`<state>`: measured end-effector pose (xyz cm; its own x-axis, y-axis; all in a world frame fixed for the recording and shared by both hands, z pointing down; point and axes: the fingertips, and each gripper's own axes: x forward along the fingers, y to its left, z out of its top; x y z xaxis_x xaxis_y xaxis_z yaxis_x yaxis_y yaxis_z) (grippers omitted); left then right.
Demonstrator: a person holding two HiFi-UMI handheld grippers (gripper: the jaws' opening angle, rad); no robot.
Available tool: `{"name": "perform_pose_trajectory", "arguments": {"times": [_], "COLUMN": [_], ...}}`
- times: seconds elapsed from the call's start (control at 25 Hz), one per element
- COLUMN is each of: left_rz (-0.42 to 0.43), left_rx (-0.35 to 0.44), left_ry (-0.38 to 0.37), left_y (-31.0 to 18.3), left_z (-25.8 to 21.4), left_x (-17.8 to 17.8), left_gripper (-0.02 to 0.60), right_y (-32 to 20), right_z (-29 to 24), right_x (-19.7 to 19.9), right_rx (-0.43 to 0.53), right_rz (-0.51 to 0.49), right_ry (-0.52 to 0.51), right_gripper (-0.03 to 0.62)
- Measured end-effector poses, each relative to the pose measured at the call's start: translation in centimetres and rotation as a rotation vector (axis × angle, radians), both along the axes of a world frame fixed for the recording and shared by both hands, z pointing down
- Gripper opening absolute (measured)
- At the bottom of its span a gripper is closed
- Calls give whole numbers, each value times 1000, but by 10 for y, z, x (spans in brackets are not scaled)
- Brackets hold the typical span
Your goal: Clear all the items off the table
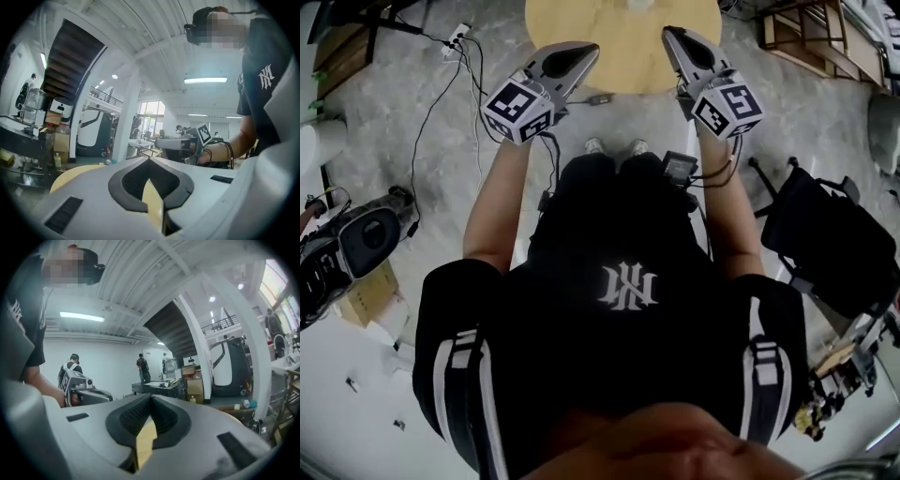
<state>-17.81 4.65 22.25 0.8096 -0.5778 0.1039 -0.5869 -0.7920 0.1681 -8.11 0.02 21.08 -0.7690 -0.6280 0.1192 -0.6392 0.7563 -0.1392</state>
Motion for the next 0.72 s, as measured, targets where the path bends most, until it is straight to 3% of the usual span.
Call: {"name": "perform_pose_trajectory", "arguments": {"times": [0.2, 0.32, 0.44, 0.72], "left_rz": [-75, -82, -68, -91], "left_rx": [-51, -49, -37, -57], "left_ry": [78, 82, 74, 59], "left_y": [3, 2, -3, -35], "left_z": [14, 14, 10, 21], "left_x": [-25, -29, -32, -37], "left_gripper": [2, 2, 2, 2], "right_y": [-4, -9, -18, -70], "right_z": [20, 30, 45, 97], "right_x": [-10, -8, -7, -1], "right_rx": [-22, -17, -33, -95], "right_rz": [-4, 9, 16, 57], "right_ry": [48, 86, 124, 144], "right_gripper": [2, 8, 124, 314]}}
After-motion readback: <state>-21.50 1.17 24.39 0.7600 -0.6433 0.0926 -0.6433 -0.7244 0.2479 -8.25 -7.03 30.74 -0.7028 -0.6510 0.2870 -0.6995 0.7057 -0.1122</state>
